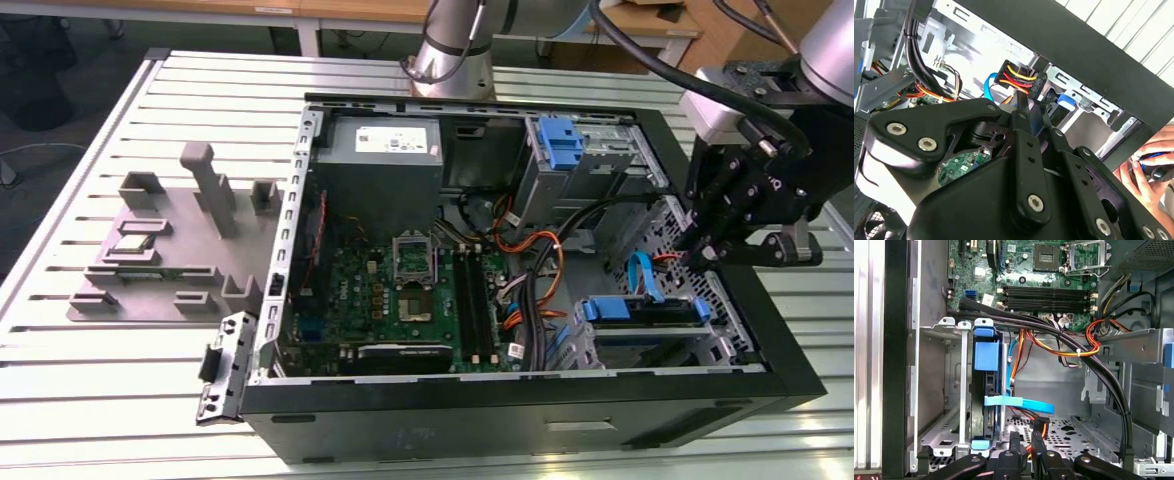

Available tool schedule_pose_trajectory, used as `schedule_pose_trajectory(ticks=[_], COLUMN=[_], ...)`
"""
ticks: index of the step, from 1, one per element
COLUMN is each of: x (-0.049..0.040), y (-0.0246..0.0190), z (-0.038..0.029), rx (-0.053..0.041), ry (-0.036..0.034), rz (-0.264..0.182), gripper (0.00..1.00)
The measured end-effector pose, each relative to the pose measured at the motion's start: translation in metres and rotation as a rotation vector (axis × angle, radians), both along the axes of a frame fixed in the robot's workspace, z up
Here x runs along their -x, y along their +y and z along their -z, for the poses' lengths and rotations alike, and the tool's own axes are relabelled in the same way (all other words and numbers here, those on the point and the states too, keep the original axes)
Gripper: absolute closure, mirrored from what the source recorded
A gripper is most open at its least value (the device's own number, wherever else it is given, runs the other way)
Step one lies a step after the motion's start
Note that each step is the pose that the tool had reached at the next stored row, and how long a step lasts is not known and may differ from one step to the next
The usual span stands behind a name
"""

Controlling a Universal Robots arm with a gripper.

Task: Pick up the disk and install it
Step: 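Insert the second disk wire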

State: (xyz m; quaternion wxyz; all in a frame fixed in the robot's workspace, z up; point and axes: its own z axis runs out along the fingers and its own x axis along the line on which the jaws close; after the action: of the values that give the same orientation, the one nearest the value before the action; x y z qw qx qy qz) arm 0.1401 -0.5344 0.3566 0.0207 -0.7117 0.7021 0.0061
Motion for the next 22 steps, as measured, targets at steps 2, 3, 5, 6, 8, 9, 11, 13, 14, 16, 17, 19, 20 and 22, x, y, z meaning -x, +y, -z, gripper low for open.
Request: schedule_pose_trajectory(ticks=[2, 3, 5, 6, 8, 9, 11, 13, 14, 16, 17, 19, 20, 22], x=[-0.0010, -0.0011, -0.0011, -0.0011, -0.0012, -0.0012, -0.0012, -0.0012, -0.0012, -0.0015, -0.0018, -0.0026, -0.0031, -0.0042], y=[0.0003, 0.0002, 0.0003, 0.0003, 0.0003, 0.0003, 0.0003, 0.0003, 0.0003, 0.0004, 0.0003, 0.0003, 0.0003, 0.0003], z=[0.0003, 0.0003, 0.0003, 0.0004, 0.0004, 0.0003, 0.0004, 0.0004, 0.0005, 0.0019, 0.0025, 0.0034, 0.0038, 0.0044], rx=[0.0017, 0.0024, 0.0025, 0.0024, 0.0024, 0.0025, 0.0026, 0.0027, 0.0027, 0.0026, 0.0027, 0.0030, 0.0034, 0.0049], ry=[0.0000, 0.0000, 0.0000, 0.0000, 0.0000, 0.0000, -0.0001, 0.0000, 0.0000, 0.0000, 0.0000, 0.0001, 0.0001, 0.0003], rz=[0.000, 0.000, 0.000, 0.000, 0.000, 0.000, 0.000, 0.000, 0.000, 0.000, 0.000, 0.000, 0.000, 0.000], gripper=[0.76, 0.76, 0.76, 0.76, 0.76, 0.76, 0.75, 0.69, 0.69, 0.69, 0.69, 0.69, 0.69, 0.69])
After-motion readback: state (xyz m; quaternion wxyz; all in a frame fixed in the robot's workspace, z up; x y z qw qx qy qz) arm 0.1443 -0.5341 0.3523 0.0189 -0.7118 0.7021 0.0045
